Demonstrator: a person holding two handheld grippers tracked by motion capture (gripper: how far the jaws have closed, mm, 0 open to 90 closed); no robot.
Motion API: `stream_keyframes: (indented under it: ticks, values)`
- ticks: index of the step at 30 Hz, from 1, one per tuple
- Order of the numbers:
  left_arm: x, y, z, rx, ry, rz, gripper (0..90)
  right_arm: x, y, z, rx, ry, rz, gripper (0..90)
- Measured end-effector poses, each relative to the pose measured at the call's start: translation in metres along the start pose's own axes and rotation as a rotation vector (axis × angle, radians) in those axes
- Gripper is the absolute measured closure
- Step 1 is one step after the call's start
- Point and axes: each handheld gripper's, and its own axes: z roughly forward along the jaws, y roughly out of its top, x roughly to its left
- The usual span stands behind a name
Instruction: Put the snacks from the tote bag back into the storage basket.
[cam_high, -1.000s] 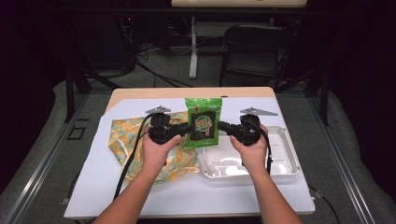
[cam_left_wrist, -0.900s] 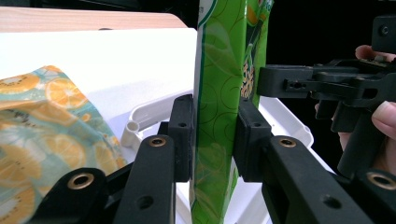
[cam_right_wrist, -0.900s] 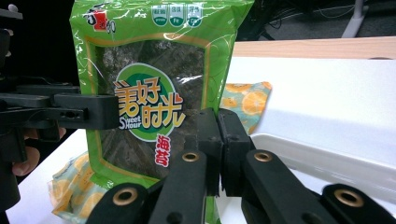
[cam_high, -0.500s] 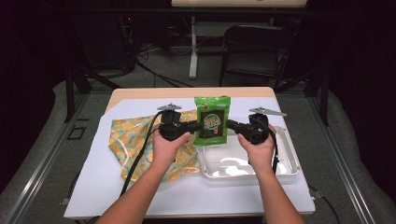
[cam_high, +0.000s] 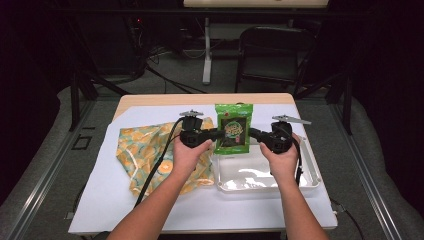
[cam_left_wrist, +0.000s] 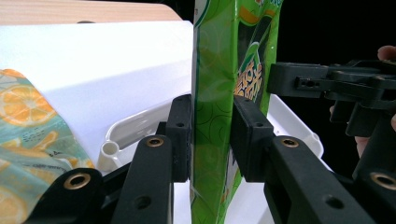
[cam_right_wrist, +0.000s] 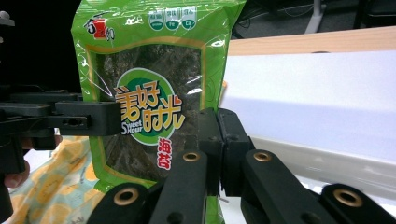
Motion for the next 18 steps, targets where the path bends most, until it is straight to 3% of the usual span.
stream_keyframes:
  ticks: [5,18]
  values:
    - [0.002,-0.002,0.01,0.014,0.007,0.0,70.3,-0.007,-0.003,0.003,0.015,-0.026,0.0,89.2]
    - [0.007,-0.005,0.021,0.031,0.032,-0.009,69.4,-0.013,-0.008,0.007,0.02,-0.042,-0.006,89.4]
